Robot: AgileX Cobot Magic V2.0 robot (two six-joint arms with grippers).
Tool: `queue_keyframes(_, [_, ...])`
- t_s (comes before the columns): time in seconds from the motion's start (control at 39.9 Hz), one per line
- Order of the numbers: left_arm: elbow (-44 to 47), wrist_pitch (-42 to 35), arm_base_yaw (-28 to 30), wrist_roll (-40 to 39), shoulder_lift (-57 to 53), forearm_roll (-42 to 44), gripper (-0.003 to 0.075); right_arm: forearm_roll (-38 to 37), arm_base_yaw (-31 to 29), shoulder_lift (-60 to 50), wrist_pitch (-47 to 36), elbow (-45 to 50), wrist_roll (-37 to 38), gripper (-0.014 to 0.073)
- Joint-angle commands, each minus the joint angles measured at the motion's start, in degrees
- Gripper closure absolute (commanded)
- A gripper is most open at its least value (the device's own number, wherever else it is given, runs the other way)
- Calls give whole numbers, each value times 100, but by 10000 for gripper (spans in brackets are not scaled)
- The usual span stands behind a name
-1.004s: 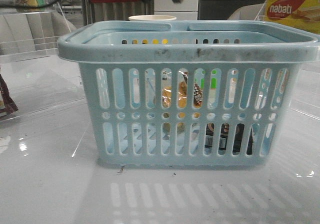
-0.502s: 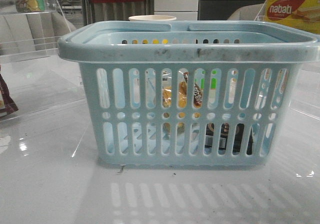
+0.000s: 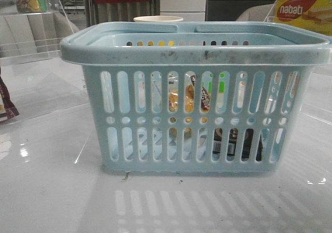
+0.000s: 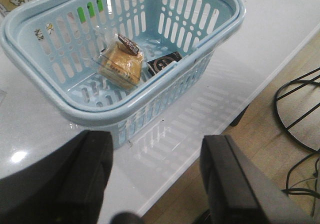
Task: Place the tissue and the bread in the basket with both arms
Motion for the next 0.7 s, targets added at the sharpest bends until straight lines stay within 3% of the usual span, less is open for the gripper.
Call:
queue_keyframes(0.0, [158, -433, -26, -244, -413, 47, 265, -86, -5, 10, -392, -151, -36, -31])
queue_keyframes(0.03, [504, -444, -26, -257, -806, 429, 265, -513, -5, 10, 142, -151, -36, 419])
queue_keyframes(0.1, [504, -444, -26, -257, -806, 429, 265, -513, -5, 10, 142, -151, -36, 514])
queue_keyframes(0.15, [504, -444, -26, -257, -806, 429, 265, -513, -5, 10, 142, -151, -36, 544])
queue_keyframes(0.68, [504, -470, -26, -257, -806, 429, 265, -513, -5, 10, 142, -151, -36, 536])
